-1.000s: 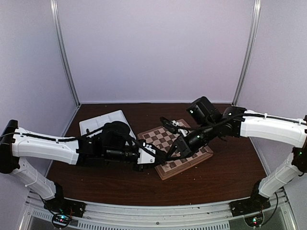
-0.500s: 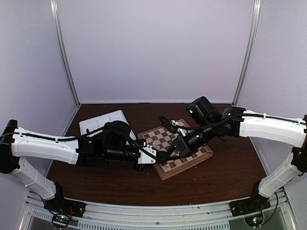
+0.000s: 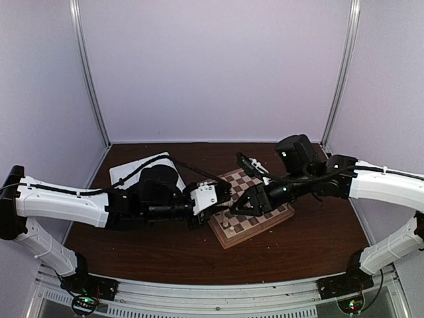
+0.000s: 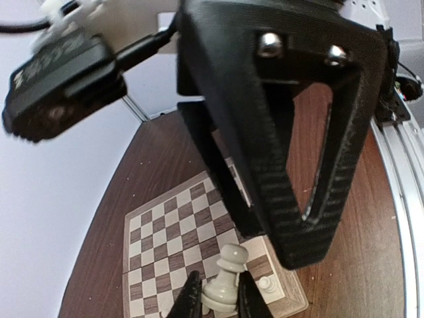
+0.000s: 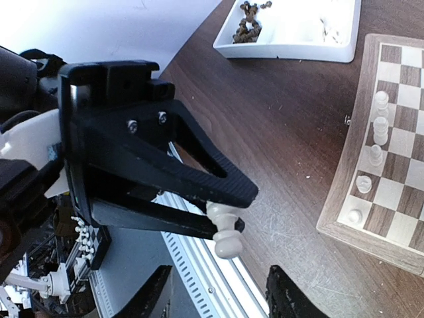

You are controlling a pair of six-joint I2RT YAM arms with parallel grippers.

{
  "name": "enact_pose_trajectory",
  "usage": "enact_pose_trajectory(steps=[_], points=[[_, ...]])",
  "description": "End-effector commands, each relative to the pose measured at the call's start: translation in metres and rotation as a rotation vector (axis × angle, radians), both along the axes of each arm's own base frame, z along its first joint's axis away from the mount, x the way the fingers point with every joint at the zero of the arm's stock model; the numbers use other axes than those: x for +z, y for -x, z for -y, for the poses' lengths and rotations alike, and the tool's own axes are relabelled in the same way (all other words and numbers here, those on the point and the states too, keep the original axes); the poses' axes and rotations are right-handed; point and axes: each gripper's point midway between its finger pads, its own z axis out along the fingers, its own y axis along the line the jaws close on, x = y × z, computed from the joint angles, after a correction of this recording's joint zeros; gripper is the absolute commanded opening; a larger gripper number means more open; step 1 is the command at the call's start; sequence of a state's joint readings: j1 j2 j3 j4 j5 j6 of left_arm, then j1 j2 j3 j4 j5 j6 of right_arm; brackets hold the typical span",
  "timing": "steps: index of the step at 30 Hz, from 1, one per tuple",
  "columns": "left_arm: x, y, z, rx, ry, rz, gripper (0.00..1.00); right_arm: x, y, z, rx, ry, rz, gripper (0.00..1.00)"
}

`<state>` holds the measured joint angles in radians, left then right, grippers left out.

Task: Set up the chess pieces on the board
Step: Place the chess piece on the chessboard.

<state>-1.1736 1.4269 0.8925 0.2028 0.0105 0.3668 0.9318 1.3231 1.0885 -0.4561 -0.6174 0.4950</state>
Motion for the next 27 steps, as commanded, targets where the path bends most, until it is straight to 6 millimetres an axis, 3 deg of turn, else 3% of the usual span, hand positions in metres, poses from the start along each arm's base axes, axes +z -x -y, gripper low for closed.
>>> enact_pose_trajectory(steps=[1,14,27], points=[[0.034,0.003,0.009,0.013,0.2,-0.109,0.0,0.029,-0.017,0.002,-0.094,-0.116,0.132,0.5],[0.038,0.003,0.011,0.011,0.211,-0.116,0.01,0.034,-0.028,0.001,-0.172,-0.163,0.133,0.32],[0.039,0.001,0.009,0.022,0.204,-0.1,0.01,0.032,-0.024,-0.007,-0.135,-0.165,0.103,0.2]])
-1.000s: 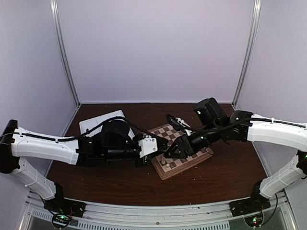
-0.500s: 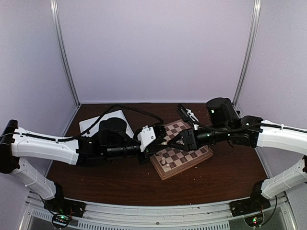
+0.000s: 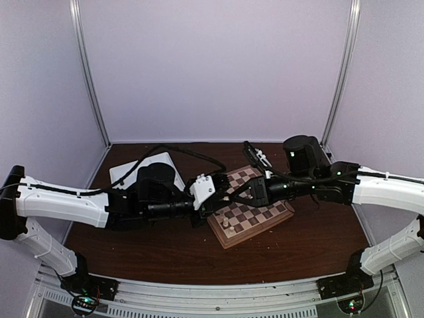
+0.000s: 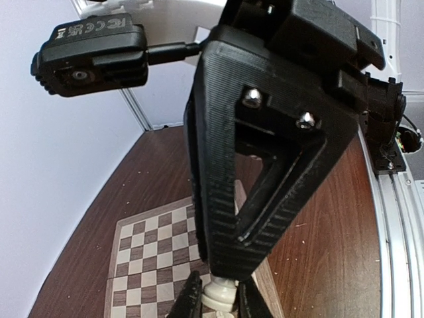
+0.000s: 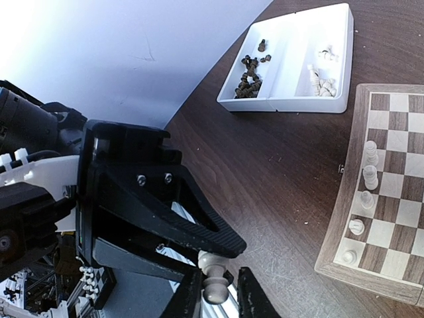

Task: Set up the chess pieces on the board
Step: Place the chess piece on the chessboard.

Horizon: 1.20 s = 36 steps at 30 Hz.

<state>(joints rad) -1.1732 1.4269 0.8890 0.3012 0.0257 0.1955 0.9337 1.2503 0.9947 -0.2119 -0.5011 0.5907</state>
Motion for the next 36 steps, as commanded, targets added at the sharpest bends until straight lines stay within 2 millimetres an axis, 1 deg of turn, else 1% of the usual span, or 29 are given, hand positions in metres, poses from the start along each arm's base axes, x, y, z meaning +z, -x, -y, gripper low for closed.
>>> enact_pose_trajectory(steps=[1,4,6,7,8,9,11,13,15,17,19,20,21,22,23,26,27,31,33,36], points=[[0.017,0.001,0.002,-0.007,0.053,0.023,0.01,0.005,0.0,-0.004,0.009,-0.013,0.002,0.18],[0.017,0.001,0.001,0.0,0.049,0.024,0.02,0.005,0.0,-0.004,0.009,-0.009,-0.001,0.09],[0.015,0.0,0.001,0.006,0.043,0.023,0.05,0.005,-0.001,-0.004,0.008,-0.01,0.001,0.03],[0.015,0.0,0.0,0.006,0.042,0.022,0.09,0.005,-0.001,-0.004,0.004,-0.008,0.001,0.0],[0.013,0.0,0.0,0.007,0.038,0.021,0.15,0.005,-0.003,-0.004,-0.002,-0.004,0.004,0.0],[0.01,0.0,0.0,0.008,0.032,0.014,0.24,0.004,-0.004,-0.003,-0.011,0.008,0.007,0.0],[0.007,-0.011,-0.007,0.087,0.033,-0.018,0.37,0.0,-0.008,0.0,-0.024,0.057,0.022,0.0],[0.005,-0.014,-0.014,0.131,0.04,-0.057,0.44,-0.003,-0.015,0.004,-0.043,0.121,0.049,0.0],[0.006,-0.014,-0.022,0.158,0.054,-0.095,0.48,-0.006,-0.024,0.01,-0.07,0.196,0.082,0.0],[0.005,-0.019,-0.034,0.221,0.063,-0.146,0.53,-0.01,-0.034,0.015,-0.096,0.273,0.116,0.0],[0.002,-0.026,-0.048,0.292,0.067,-0.207,0.56,-0.016,-0.044,0.018,-0.112,0.352,0.146,0.0],[-0.004,-0.031,-0.058,0.35,0.057,-0.243,0.58,-0.018,-0.049,0.018,-0.118,0.387,0.16,0.0],[-0.005,-0.038,-0.067,0.406,0.067,-0.269,0.6,-0.023,-0.053,0.019,-0.119,0.429,0.169,0.0],[-0.011,-0.042,-0.077,0.45,0.05,-0.3,0.6,-0.025,-0.058,0.018,-0.121,0.456,0.181,0.0],[-0.012,-0.046,-0.086,0.478,0.052,-0.322,0.6,-0.029,-0.063,0.017,-0.126,0.488,0.189,0.0],[-0.014,-0.051,-0.109,0.544,0.08,-0.377,0.61,-0.04,-0.077,0.015,-0.12,0.596,0.202,0.0],[-0.017,-0.052,-0.117,0.564,0.085,-0.4,0.61,-0.045,-0.079,0.016,-0.113,0.638,0.2,0.0],[-0.017,-0.057,-0.146,0.645,0.111,-0.46,0.64,-0.067,-0.087,0.021,-0.085,0.795,0.185,0.01],[-0.015,-0.056,-0.156,0.665,0.101,-0.462,0.66,-0.077,-0.091,0.028,-0.087,0.864,0.184,0.01],[-0.016,-0.055,-0.169,0.712,0.096,-0.478,0.74,-0.088,-0.097,0.033,-0.094,0.925,0.191,0.02]])
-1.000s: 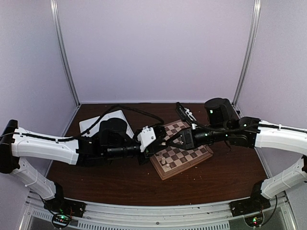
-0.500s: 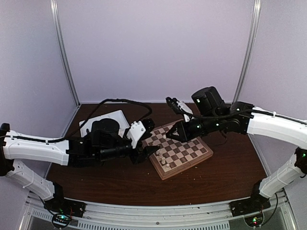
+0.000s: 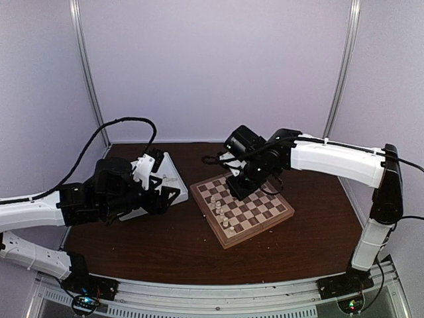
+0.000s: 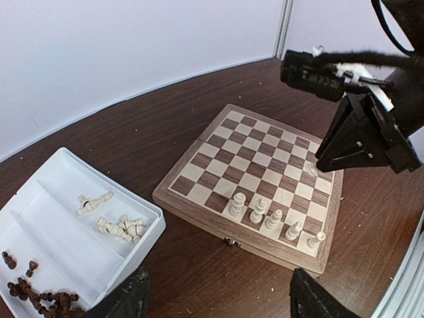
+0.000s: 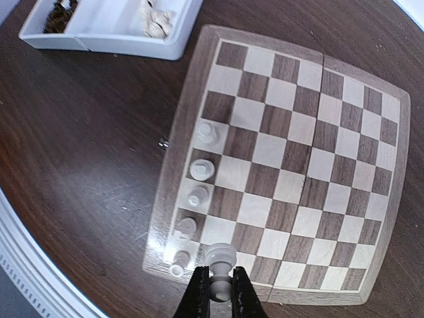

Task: Set up the chess pieces on the board
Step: Place the chess piece on the chessboard.

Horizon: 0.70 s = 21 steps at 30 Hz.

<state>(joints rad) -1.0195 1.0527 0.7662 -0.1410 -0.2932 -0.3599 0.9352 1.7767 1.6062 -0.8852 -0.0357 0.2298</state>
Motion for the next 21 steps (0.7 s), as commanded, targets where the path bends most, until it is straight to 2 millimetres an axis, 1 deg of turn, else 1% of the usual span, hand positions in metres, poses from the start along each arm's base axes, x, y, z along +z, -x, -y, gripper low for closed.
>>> enact_pose_trajectory(steps=[1,2,4,5,7,9,15,19,21], points=[[-0.006,0.0,-0.025,0.111,-0.001,-0.067,0.77,-0.014,-0.006,0.027,-0.013,0.178,0.018,0.02],[-0.008,-0.001,-0.03,0.136,-0.005,-0.079,0.79,-0.018,-0.005,0.028,-0.012,0.188,0.01,0.02],[-0.008,-0.001,-0.034,0.148,-0.013,-0.089,0.82,-0.028,-0.004,0.03,-0.011,0.212,-0.01,0.02],[-0.008,0.0,-0.034,0.147,-0.015,-0.094,0.84,-0.033,-0.003,0.03,-0.008,0.217,-0.021,0.02],[-0.01,0.001,-0.037,0.157,-0.022,-0.114,0.93,-0.042,0.0,0.03,-0.005,0.217,-0.041,0.02],[-0.011,0.003,-0.036,0.146,-0.029,-0.124,0.96,-0.052,0.004,0.032,-0.007,0.219,-0.058,0.03],[-0.011,0.003,-0.034,0.14,-0.032,-0.126,0.98,-0.072,0.017,0.037,-0.001,0.219,-0.109,0.04],[-0.01,0.002,-0.03,0.129,-0.041,-0.126,0.98,-0.083,0.03,0.031,0.032,0.181,-0.17,0.05],[-0.012,0.001,-0.028,0.126,-0.049,-0.13,0.98,-0.086,0.032,0.029,0.039,0.168,-0.186,0.05]])
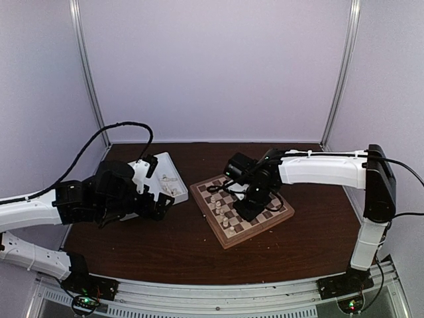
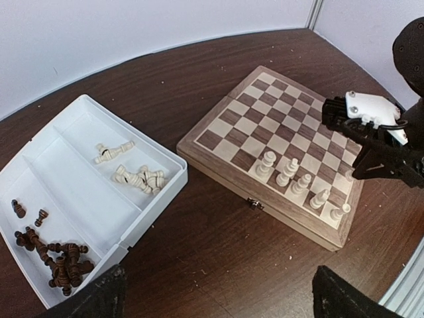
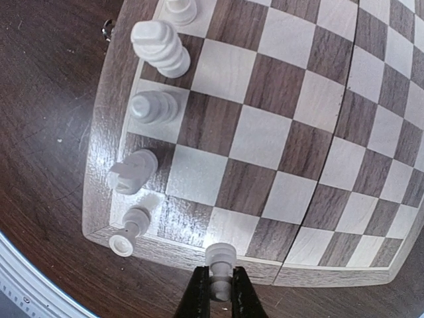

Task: Set up the chess pieces on the board
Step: Place the chess piece on the chessboard.

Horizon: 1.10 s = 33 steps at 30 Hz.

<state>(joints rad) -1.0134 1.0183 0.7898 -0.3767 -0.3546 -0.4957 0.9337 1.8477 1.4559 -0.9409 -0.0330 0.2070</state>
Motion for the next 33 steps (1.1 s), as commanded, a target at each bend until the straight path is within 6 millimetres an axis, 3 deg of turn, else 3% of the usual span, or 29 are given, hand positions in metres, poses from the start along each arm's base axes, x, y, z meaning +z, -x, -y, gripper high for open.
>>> enact_pose_trajectory(steps=[1,30,33], points=[[0.013,-0.006,0.006,0.002,0.018,0.011,0.98,-0.002,0.007,-0.011,0.016,-0.069,-0.037,0.05],[0.007,-0.006,0.004,0.004,-0.015,-0.004,0.98,-0.031,0.017,-0.022,0.037,-0.056,-0.098,0.08],[0.007,-0.006,0.004,0.004,-0.017,-0.005,0.98,-0.032,0.018,-0.021,0.041,-0.048,-0.1,0.15]])
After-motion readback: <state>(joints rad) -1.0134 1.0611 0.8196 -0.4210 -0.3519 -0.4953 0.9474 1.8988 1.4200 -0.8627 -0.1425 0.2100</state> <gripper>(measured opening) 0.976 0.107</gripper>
